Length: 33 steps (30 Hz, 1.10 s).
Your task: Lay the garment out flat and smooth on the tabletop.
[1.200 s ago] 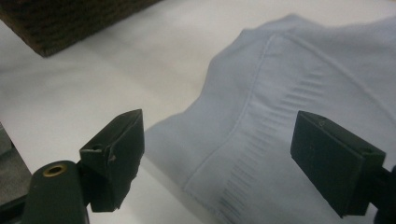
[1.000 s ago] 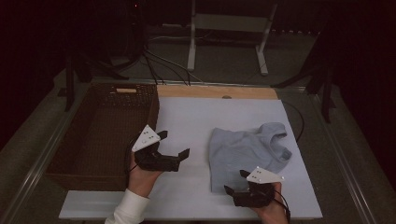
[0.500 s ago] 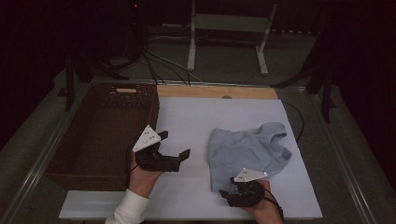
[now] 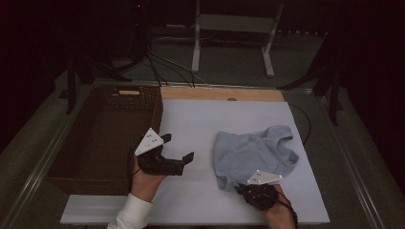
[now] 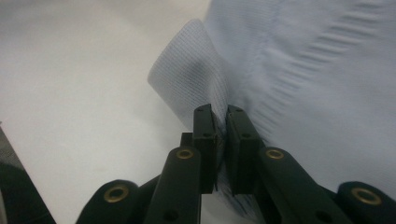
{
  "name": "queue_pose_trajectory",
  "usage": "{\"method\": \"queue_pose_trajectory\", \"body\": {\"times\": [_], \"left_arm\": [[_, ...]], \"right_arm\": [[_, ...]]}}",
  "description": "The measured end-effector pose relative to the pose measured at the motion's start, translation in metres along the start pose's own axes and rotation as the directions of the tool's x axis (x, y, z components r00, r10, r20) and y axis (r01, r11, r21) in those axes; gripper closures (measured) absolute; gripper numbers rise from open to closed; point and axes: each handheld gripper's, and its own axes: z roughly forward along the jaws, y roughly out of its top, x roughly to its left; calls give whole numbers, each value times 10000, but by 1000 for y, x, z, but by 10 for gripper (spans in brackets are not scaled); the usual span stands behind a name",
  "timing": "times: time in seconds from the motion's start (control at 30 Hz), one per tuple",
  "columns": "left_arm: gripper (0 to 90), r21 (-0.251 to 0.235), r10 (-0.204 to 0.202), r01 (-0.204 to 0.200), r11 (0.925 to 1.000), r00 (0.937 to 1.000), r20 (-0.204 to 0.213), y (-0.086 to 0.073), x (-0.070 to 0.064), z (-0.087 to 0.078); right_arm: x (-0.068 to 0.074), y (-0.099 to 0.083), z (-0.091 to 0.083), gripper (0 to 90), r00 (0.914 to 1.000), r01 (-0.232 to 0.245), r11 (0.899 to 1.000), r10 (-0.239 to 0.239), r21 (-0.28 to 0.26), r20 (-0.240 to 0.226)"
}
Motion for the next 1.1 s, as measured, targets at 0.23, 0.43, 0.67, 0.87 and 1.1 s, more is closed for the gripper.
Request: {"method": "queue_pose_trajectory", "body": {"times": [0.23, 0.43, 0.67, 0.87, 1.1], "left_arm": [[6, 45, 25, -25, 10000, 10000, 29, -1, -1, 2], [6, 35, 2, -2, 10000, 10000, 33, -1, -1, 2], [6, 35, 2, -2, 10000, 10000, 39, -1, 0, 2], [6, 63, 11, -11, 10000, 10000, 37, -1, 0, 2], [6, 14, -15, 15, 10000, 10000, 28, -1, 0, 1]], "right_arm": [[-20, -4, -25, 844, 9964, -463, 9974, 500, -549, 691], [-39, -13, -43, 845, 9868, -850, 9936, 943, -746, 1315], [-58, -23, -63, 842, 9679, -1192, 9884, 1368, -940, 2107], [-78, -32, -79, 842, 9432, -1951, 9708, 2248, -1397, 2448], [-94, -42, -92, 841, 9026, -2288, 9597, 2719, -1630, 3337]]}}
